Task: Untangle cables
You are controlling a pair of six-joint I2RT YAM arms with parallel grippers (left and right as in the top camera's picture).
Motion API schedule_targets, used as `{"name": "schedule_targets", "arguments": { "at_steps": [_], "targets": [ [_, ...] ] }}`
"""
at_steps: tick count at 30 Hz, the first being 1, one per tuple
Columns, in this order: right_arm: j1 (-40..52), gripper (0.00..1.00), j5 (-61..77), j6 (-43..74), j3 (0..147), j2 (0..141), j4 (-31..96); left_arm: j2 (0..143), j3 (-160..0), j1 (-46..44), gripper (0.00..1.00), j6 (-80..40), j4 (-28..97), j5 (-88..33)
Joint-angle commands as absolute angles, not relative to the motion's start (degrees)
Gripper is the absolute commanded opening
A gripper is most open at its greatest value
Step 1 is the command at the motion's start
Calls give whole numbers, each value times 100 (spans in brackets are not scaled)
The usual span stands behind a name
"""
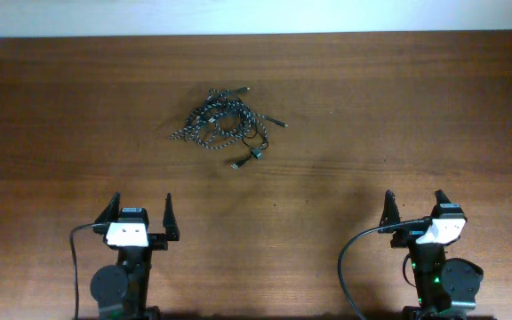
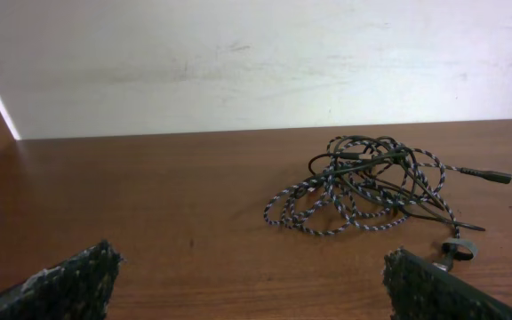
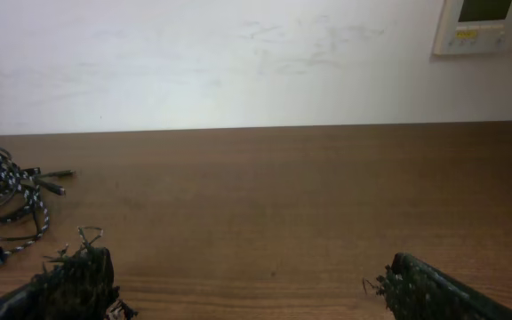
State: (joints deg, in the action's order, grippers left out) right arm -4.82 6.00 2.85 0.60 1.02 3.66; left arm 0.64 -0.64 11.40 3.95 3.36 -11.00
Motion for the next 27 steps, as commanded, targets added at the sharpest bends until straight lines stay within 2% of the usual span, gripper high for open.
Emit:
{"name": "schedule_targets", "arguments": {
  "at_steps": [1, 3, 5, 10, 12, 14, 22, 26, 27],
  "targets": [
    [-451, 99, 591, 331, 32, 123, 408, 67, -54, 1177, 99, 353, 357, -1225],
    [-456, 99, -228, -180, 32, 123, -36, 67, -54, 1177, 99, 353, 357, -1225],
    [-456, 99, -757, -956, 32, 123, -1059, 67, -54, 1177, 99, 353, 357, -1225],
    [-456, 99, -1055, -886, 32, 123, -2053, 67, -54, 1177, 99, 355, 357, -1225],
    [-456, 99, -996, -60, 32, 123, -1938, 67, -54, 1177, 99, 355, 357, -1225],
    [-456, 99, -720, 392, 32, 123, -1295, 67, -54, 1177, 99, 355, 357, -1225],
    [-456, 99, -60, 392, 32, 123, -1369, 67, -54, 1177, 99, 353, 357, -1225],
    [-451, 99, 460, 401, 32, 123, -1828, 67, -54, 1177, 99, 355, 357, -1225],
    [-451, 99, 497, 768, 32, 123, -1883, 67, -54, 1177, 99, 355, 360, -1225]
  ]
}}
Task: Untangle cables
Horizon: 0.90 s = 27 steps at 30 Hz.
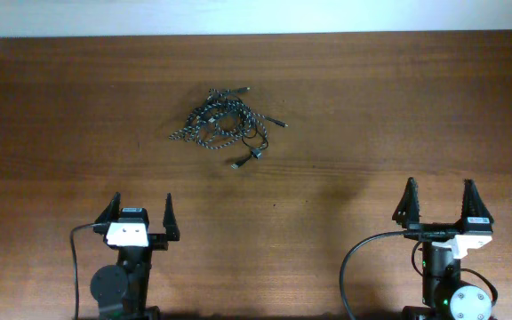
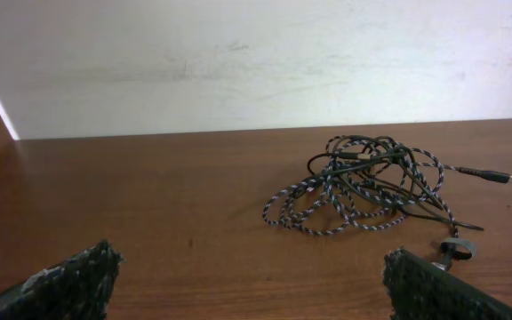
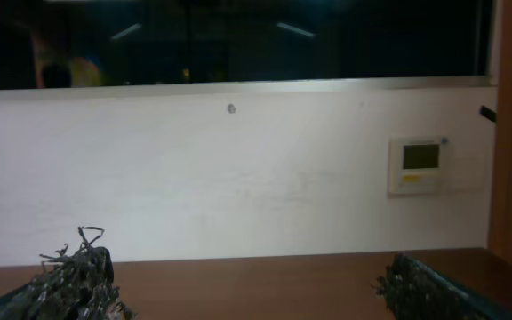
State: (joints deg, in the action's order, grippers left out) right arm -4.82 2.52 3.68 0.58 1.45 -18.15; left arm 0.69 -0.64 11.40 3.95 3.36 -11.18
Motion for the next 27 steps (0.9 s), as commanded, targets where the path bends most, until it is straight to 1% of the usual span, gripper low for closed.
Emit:
{"name": "schedule_targets", "arguments": {
  "at_steps": [1, 2, 5, 6, 8, 9, 10, 11, 12, 13, 14, 15, 16, 18, 19, 20, 21, 22, 23, 25, 27],
  "targets": [
    [-451, 99, 502, 1304, 32, 123, -1892, 67, -54, 1177, 99, 353, 357, -1225],
    [-451, 99, 548, 1719, 58, 123, -1894, 67, -54, 1177, 99, 355, 357, -1225],
    [-456, 99, 541, 1651, 692, 178, -1861, 67, -54, 1177, 99, 353, 360, -1225],
    [-456, 99, 545, 1651, 1190, 421, -1522, 67, -54, 1177, 99, 353, 357, -1225],
    [-456, 99, 856, 1651, 2147, 1411, -1048, 67, -54, 1177, 99, 353, 357, -1225],
    [-456, 99, 1769, 1658, 2775, 2224, -840, 67, -54, 1177, 99, 353, 357, -1225],
    [-456, 99, 2338, 1660, 2891, 2429, -882, 67, -54, 1177, 99, 355, 357, -1225],
    [-456, 99, 3334, 1667, 2936, 2687, -893, 67, -54, 1177, 99, 353, 357, -1225],
    [-456, 99, 3979, 1745, 2936, 2770, -897, 67, -54, 1177, 99, 353, 357, -1225],
    [-454, 99, 4160, 1750, 2936, 2803, -917, 67, -54, 1177, 99, 353, 360, -1225],
    [-456, 99, 4108, 2071, 2939, 2897, -917, 67, -54, 1177, 99, 353, 360, -1225],
    [-456, 99, 4071, 2762, 2950, 3428, -917, 67, -54, 1177, 99, 355, 357, -1225],
    [-454, 99, 4073, 2897, 2987, 3706, -939, 67, -54, 1177, 99, 355, 357, -1225],
    [-451, 99, 4036, 2906, 3083, 5188, -1352, 67, -54, 1177, 99, 355, 357, -1225],
    [-451, 99, 4209, 3323, 3083, 5828, -1396, 67, -54, 1177, 99, 353, 357, -1225],
    [-451, 99, 4394, 4471, 3083, 6237, -1463, 67, -54, 1177, 99, 355, 357, -1225],
    [-451, 99, 5024, 5505, 3083, 6700, -1522, 67, -54, 1177, 99, 355, 357, -1225],
    [-451, 99, 5955, 5883, 3083, 6919, -1525, 67, -54, 1177, 99, 353, 357, -1225],
    [-451, 99, 6742, 5876, 3081, 7109, -1520, 67, -54, 1177, 99, 353, 360, -1225],
    [-451, 99, 6836, 5878, 3081, 7299, -1525, 67, -54, 1177, 99, 355, 344, -1225],
    [-451, 99, 6910, 5905, 3081, 7301, -1522, 67, -54, 1177, 99, 351, 322, -1745]
  ]
}}
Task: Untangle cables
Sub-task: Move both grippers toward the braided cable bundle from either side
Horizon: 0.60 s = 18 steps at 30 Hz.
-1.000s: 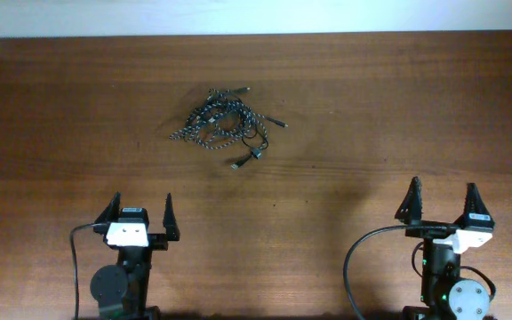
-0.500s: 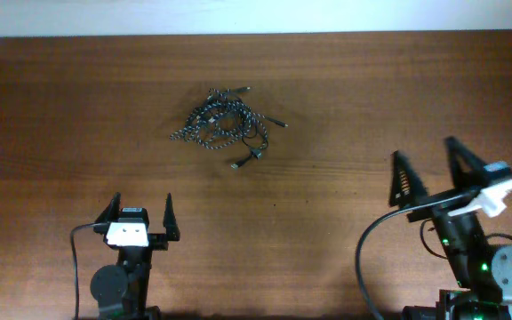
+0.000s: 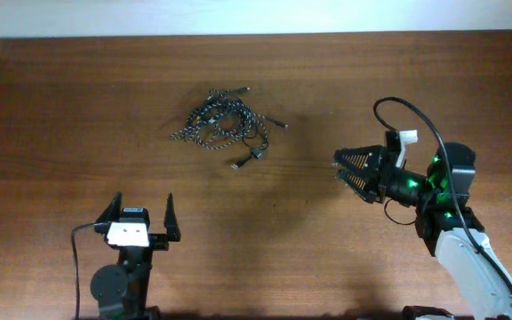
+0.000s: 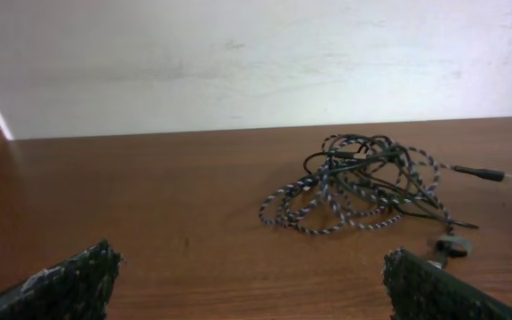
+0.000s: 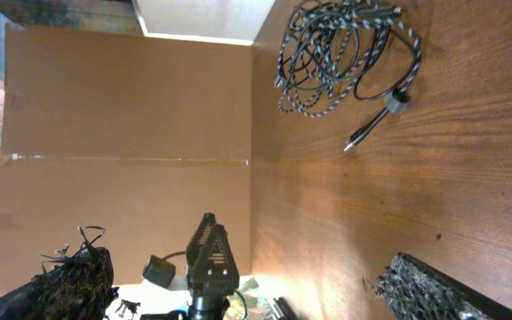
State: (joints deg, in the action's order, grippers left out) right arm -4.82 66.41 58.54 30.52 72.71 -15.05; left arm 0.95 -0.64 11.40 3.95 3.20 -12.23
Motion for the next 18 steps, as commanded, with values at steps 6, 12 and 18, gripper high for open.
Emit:
{"name": "schedule_targets", "arguments": {
  "at_steps": [6, 12, 18],
  "targets": [
    [-451, 99, 6766, 6353, 3133, 7301, -3699, 67, -366, 1177, 99, -1756, 220, -2779],
    [-451, 99, 6532, 6351, 3131, 7301, -3710, 1262, -2309, 1177, 99, -1754, 753, -2875],
    [-451, 99, 6539, 6351, 3131, 7301, -3688, 5452, -6991, 1177, 99, -467, 4827, -2919]
  ]
}}
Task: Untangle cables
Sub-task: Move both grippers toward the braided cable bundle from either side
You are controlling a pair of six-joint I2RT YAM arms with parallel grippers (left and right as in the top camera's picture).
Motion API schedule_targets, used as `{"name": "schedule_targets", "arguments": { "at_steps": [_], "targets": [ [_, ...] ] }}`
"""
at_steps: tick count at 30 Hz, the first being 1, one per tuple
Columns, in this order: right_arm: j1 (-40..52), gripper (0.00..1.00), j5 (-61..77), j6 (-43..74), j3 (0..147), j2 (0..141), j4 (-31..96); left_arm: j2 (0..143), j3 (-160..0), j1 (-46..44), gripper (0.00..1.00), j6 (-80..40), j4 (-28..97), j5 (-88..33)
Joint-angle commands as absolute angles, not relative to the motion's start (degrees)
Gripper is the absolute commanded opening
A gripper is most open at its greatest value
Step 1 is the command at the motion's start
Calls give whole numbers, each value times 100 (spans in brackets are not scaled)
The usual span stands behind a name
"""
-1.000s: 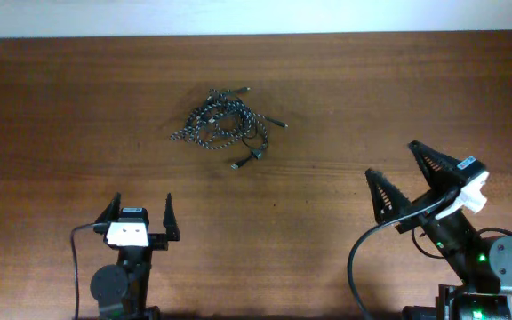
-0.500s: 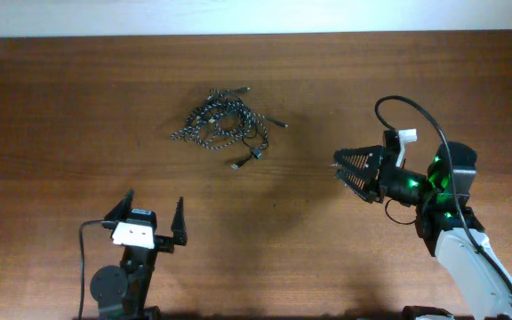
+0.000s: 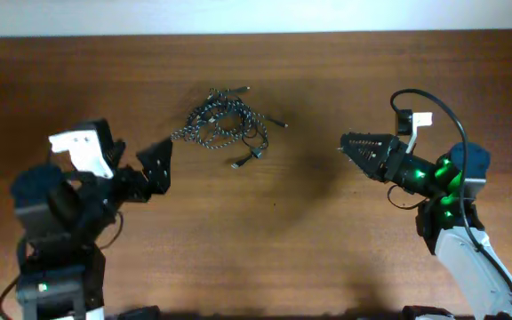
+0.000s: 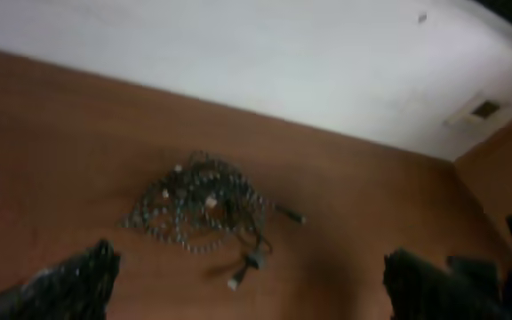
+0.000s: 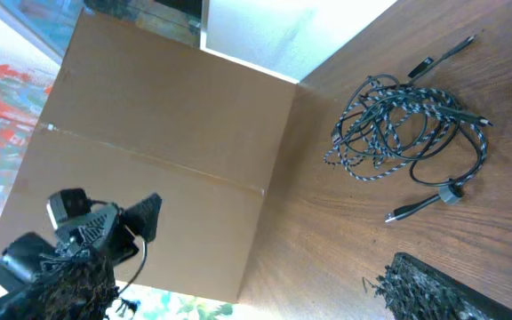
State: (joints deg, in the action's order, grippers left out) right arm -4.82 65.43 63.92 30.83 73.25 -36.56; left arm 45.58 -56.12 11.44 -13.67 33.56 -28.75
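A tangle of black and black-white braided cables point(image 3: 223, 124) lies on the far left-middle of the wooden table, with loose plug ends point(image 3: 238, 163) trailing toward the front. The left wrist view shows the tangle point(image 4: 198, 203) blurred, and the right wrist view shows the tangle point(image 5: 412, 124) sharply. My left gripper point(image 3: 140, 169) is raised to the left of the tangle, open and empty; its fingers point(image 4: 69, 284) stand wide apart. My right gripper point(image 3: 352, 147) hangs to the right of the tangle, pointing left, open and empty, apart from the cables.
The wooden table point(image 3: 327, 267) ends at a white wall point(image 3: 256, 18) at the back. A brown cardboard panel point(image 5: 167, 160) stands along the table's left side. Each arm's own black cable loops behind it, the right one point(image 3: 434, 102) arching high.
My left arm has left its rest at the front left and now hangs raised beside the tangle, looking down on it. The right gripper has shifted slightly back and right. The cables have not moved.
Both arms first rested at the front edge, grippers open, the tangle untouched. Then the right wrist had tilted up toward the wall. Then the right gripper was out over the table, right of the tangle. Now the left gripper is raised too, on the tangle's other side.
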Motion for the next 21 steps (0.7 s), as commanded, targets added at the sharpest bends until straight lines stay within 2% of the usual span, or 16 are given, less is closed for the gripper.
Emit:
{"name": "schedule_targets", "arguments": {
  "at_steps": [1, 2, 4, 5, 6, 9, 11, 15, 17, 18, 21],
  "targets": [
    [-451, 99, 6534, 6351, 3131, 7301, -3691, 6027, -7749, 1177, 99, -399, 5651, -2919],
    [-451, 99, 6606, 6261, 3131, 7303, -3686, 6355, -8012, 1177, 99, -381, 5913, -2915],
    [-456, 99, 6593, 4609, 3131, 7308, -3728, 6683, -8007, 1177, 99, -471, 5953, -3538],
    [-458, 99, 6523, 4298, 3131, 7308, -3426, 6897, -8007, 1177, 99, -467, 6143, -4130],
    [-469, 99, 6471, 4045, 3131, 7308, -3317, 7059, -8007, 1177, 99, -464, 6252, -4134],
    [-1361, 99, 5572, 3669, 3131, 7306, -2506, 7205, -7992, 1177, 99, -467, 6641, -4110],
    [-1758, 99, 5765, 3463, 3131, 7295, -2257, 7205, -7992, 1177, 99, -467, 6864, -4073],
    [-1881, 99, 5824, 3238, 3634, 6615, -1542, 7205, -7992, 1177, 99, -467, 6971, -4073],
    [-1881, 99, 5612, 2711, 4445, 5942, 23, 7205, -7992, 1177, 99, -467, 6862, -3839],
    [-1876, 99, 4294, 1234, 5166, 5360, 2648, 7205, -7992, 1177, 99, -534, 6394, -3686],
    [-1876, 99, 3568, 617, 5468, 4650, 4211, 7205, -7992, 1177, 99, -1135, 6088, -3682]
  ]
}}
